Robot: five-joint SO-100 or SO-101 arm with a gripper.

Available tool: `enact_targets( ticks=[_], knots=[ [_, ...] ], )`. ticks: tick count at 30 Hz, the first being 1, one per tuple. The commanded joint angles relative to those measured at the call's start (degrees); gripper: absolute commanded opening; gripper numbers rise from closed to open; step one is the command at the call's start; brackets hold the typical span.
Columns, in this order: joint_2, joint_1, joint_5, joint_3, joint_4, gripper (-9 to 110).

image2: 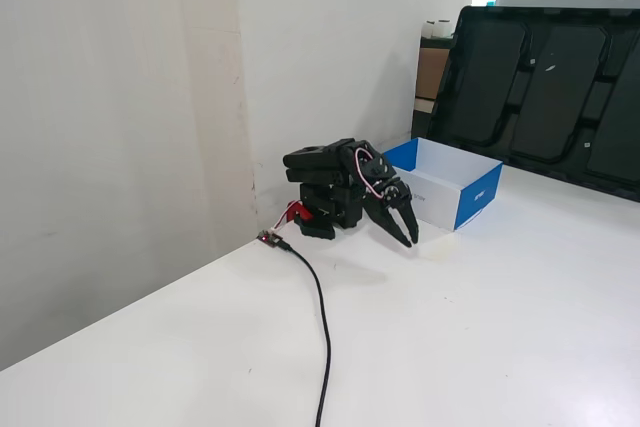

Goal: Pick the gray block and keep it in the box.

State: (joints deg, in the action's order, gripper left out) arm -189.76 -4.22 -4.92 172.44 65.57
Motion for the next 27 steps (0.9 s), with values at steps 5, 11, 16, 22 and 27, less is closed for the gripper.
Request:
enact_targets(
  ticks=[5, 11, 16, 22, 27],
  knots=[
    [-6.8, 0.1, -0.3, 0.8, 1.8, 0],
    [-6.8, 2.1, 0.7, 0.8, 1.8, 0],
    [-6.8, 2.1, 0.7, 0.8, 1.8, 0],
    [-6.8, 2.1, 0.7, 0.8, 1.8, 0],
    [-6.8, 2.1, 0.7, 0.8, 1.8, 0]
  ],
)
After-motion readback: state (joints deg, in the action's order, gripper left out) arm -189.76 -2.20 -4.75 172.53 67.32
